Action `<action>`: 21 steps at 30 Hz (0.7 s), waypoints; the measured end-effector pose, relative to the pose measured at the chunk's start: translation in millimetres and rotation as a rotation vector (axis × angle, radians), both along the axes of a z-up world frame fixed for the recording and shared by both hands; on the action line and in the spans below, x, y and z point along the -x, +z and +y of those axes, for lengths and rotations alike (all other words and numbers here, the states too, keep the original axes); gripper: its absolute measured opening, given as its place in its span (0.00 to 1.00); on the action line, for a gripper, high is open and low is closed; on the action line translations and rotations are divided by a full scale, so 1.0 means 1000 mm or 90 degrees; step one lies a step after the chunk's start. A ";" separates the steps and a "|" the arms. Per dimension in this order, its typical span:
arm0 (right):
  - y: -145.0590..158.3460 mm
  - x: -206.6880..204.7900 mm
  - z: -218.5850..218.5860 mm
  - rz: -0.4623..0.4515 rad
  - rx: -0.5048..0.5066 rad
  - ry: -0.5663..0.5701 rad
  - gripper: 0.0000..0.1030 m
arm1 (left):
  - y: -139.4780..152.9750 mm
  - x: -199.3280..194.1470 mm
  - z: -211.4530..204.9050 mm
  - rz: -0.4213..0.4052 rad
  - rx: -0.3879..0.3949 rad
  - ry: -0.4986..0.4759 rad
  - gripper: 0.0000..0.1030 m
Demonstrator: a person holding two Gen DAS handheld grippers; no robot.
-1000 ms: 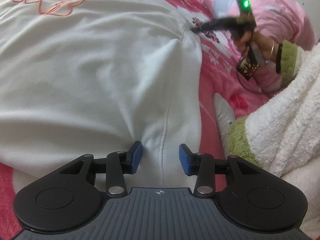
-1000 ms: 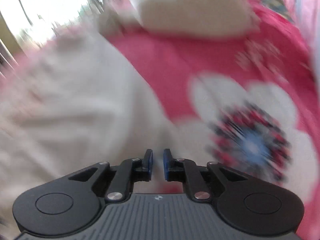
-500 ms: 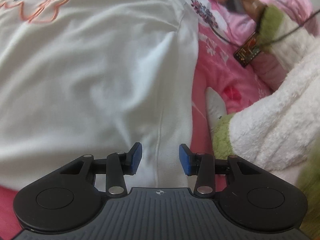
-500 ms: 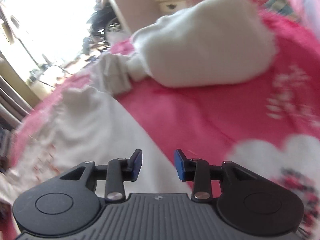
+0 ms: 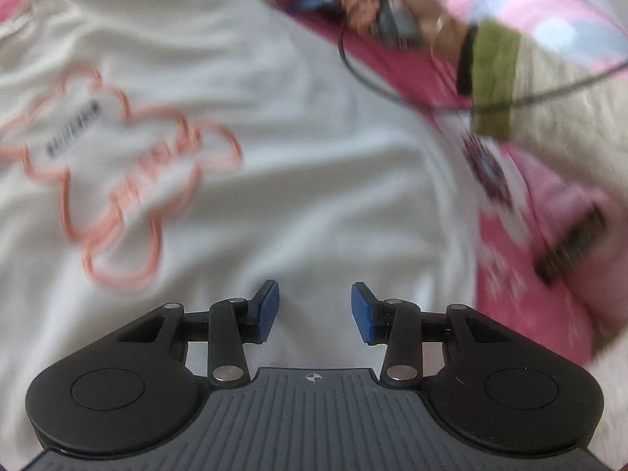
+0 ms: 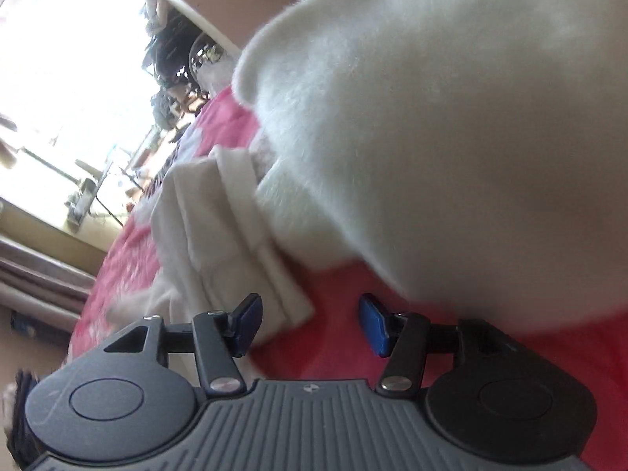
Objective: Fold clothes
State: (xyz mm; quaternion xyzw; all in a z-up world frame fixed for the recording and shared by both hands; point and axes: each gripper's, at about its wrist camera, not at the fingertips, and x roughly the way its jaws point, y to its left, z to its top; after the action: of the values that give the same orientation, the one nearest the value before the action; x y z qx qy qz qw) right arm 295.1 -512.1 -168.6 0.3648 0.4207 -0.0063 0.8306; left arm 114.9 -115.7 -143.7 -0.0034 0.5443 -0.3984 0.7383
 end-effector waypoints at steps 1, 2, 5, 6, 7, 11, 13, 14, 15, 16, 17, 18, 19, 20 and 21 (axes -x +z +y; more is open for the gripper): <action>-0.001 -0.003 0.002 -0.005 0.004 0.008 0.57 | 0.000 -0.007 -0.002 -0.006 0.004 0.014 0.39; -0.002 -0.006 0.004 -0.011 0.011 0.018 0.56 | 0.001 -0.013 -0.004 -0.012 0.006 0.027 0.39; 0.001 -0.012 0.018 -0.021 0.062 0.074 0.38 | 0.003 -0.033 -0.009 -0.031 0.012 0.059 0.39; 0.002 -0.013 0.022 -0.023 0.088 0.090 0.28 | 0.004 -0.038 -0.010 -0.041 0.010 0.065 0.39; 0.004 -0.014 0.027 -0.026 0.116 0.106 0.22 | 0.007 -0.045 -0.007 -0.047 0.011 0.071 0.39; 0.029 -0.012 0.036 -0.088 0.186 0.136 0.04 | 0.012 -0.057 -0.011 -0.079 0.010 0.092 0.39; 0.055 -0.007 0.042 -0.142 0.248 0.148 0.04 | 0.013 -0.063 -0.016 -0.097 0.012 0.097 0.39; 0.069 -0.007 0.040 -0.164 0.273 0.147 0.04 | 0.013 -0.066 -0.019 -0.104 0.014 0.100 0.39; 0.083 -0.008 0.038 -0.185 0.296 0.143 0.04 | 0.014 -0.072 -0.023 -0.112 0.013 0.107 0.39; 0.098 -0.009 0.036 -0.207 0.319 0.139 0.04 | 0.014 -0.078 -0.028 -0.119 0.012 0.116 0.39; 0.111 -0.013 0.033 -0.224 0.338 0.130 0.04 | 0.014 -0.085 -0.034 -0.126 0.009 0.124 0.39; 0.124 -0.018 0.029 -0.240 0.356 0.119 0.04 | 0.014 -0.093 -0.040 -0.134 0.005 0.134 0.39; 0.136 -0.021 0.024 -0.251 0.371 0.105 0.04 | 0.014 -0.102 -0.047 -0.144 -0.003 0.140 0.39; 0.147 -0.025 0.018 -0.256 0.383 0.090 0.04 | 0.015 -0.111 -0.053 -0.155 -0.010 0.145 0.39; 0.157 -0.029 0.011 -0.262 0.394 0.075 0.04 | 0.016 -0.120 -0.060 -0.166 -0.018 0.149 0.39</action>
State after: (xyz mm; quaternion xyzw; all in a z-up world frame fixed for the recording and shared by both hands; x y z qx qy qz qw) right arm 324.6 -501.6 -11.5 0.0653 0.2437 -0.0121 0.9676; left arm 235.2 -175.5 -127.3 -0.0050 0.4453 -0.2991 0.8439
